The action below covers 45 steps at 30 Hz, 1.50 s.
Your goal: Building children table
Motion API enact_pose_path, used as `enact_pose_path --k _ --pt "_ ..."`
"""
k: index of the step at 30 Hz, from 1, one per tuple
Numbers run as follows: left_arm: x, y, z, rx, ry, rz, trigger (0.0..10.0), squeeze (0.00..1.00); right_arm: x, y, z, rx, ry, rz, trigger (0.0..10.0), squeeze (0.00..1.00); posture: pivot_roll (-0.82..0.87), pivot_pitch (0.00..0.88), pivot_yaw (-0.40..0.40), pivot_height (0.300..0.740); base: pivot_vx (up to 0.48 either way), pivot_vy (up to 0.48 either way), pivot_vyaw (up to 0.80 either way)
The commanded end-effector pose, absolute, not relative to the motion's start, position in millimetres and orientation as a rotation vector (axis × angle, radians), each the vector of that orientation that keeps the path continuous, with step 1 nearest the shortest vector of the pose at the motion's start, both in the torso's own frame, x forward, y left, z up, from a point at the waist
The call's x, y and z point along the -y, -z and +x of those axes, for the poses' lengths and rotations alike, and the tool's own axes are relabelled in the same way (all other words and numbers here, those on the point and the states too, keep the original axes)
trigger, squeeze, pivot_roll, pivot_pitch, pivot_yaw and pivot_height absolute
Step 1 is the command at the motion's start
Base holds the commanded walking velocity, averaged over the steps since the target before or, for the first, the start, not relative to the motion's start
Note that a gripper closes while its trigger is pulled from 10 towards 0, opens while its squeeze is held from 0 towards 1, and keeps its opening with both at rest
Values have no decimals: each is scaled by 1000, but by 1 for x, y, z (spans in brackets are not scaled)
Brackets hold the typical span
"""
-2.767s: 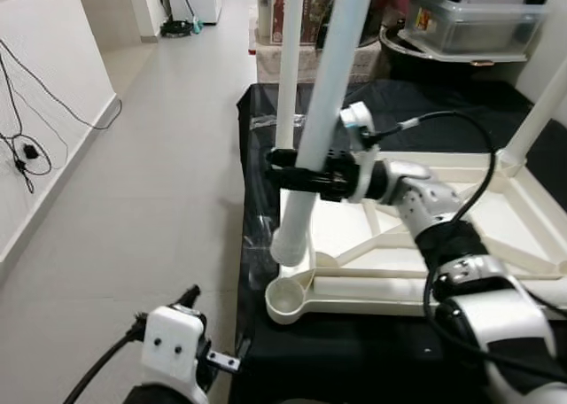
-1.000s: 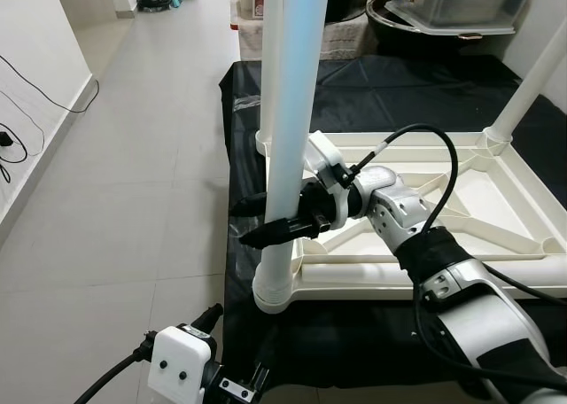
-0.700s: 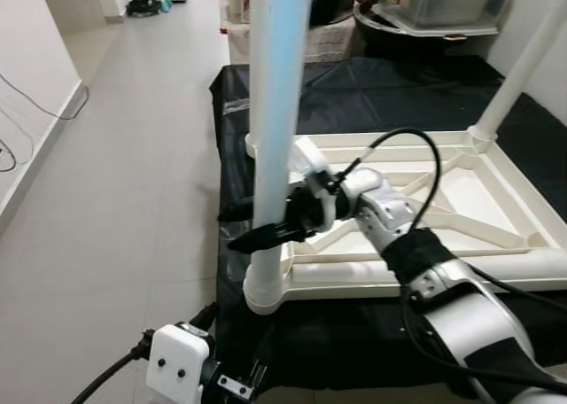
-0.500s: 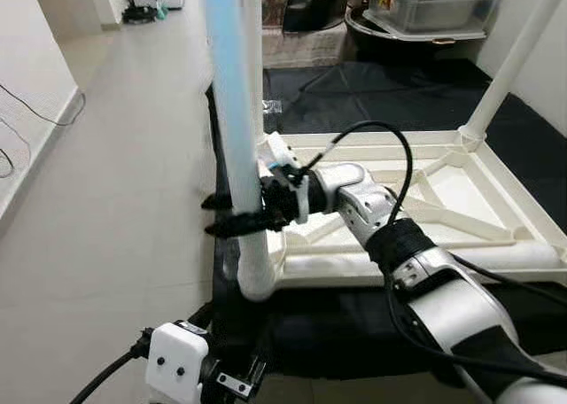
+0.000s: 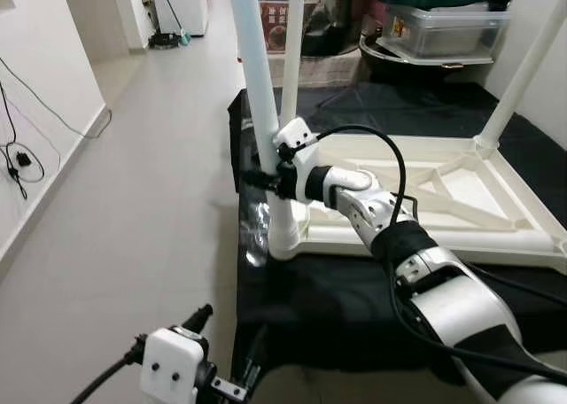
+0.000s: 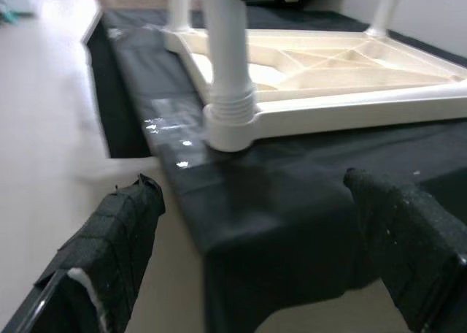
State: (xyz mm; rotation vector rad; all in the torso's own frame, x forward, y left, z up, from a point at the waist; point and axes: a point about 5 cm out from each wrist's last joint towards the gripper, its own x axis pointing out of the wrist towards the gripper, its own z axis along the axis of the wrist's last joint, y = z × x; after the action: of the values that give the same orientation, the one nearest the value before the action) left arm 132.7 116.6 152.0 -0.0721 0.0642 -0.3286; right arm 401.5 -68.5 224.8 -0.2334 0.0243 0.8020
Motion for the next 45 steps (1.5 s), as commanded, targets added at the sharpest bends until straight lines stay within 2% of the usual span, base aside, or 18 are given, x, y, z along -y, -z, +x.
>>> enact_pose_path --k 1,2,6,24,32,36,41,45 --pt "-118 -146 131 -92 312 -63 10000 0 101 -197 407 -151 -601 -262 10000 0 38 135 -37 740 0 0 0" --pt "-118 -146 131 -92 312 -63 10000 0 101 -197 407 -151 -601 -262 10000 0 38 135 -37 740 0 0 0" --pt "-120 -144 131 -96 306 -55 10000 0 105 -203 413 -107 -406 -153 10000 0 35 125 -32 740 0 0 0" --pt "-120 -143 130 -97 298 -52 10000 0 109 -218 419 -9 25 65 10000 0 42 129 -34 740 0 0 0" --pt "-121 -145 131 -91 296 -53 10000 0 101 -216 417 -2 84 39 10000 0 45 143 -38 740 0 0 0" --pt "-120 -146 132 -86 295 -52 10000 0 97 -213 414 -10 202 -20 10000 0 43 149 -39 740 0 0 0" --pt "-119 -147 132 -83 296 -53 10000 0 91 -213 412 0 262 -25 10000 0 43 155 -39 740 0 0 0" --pt "-120 -148 133 -77 294 -53 10000 0 85 -210 408 -49 379 -21 10000 0 47 158 -42 740 0 0 0"
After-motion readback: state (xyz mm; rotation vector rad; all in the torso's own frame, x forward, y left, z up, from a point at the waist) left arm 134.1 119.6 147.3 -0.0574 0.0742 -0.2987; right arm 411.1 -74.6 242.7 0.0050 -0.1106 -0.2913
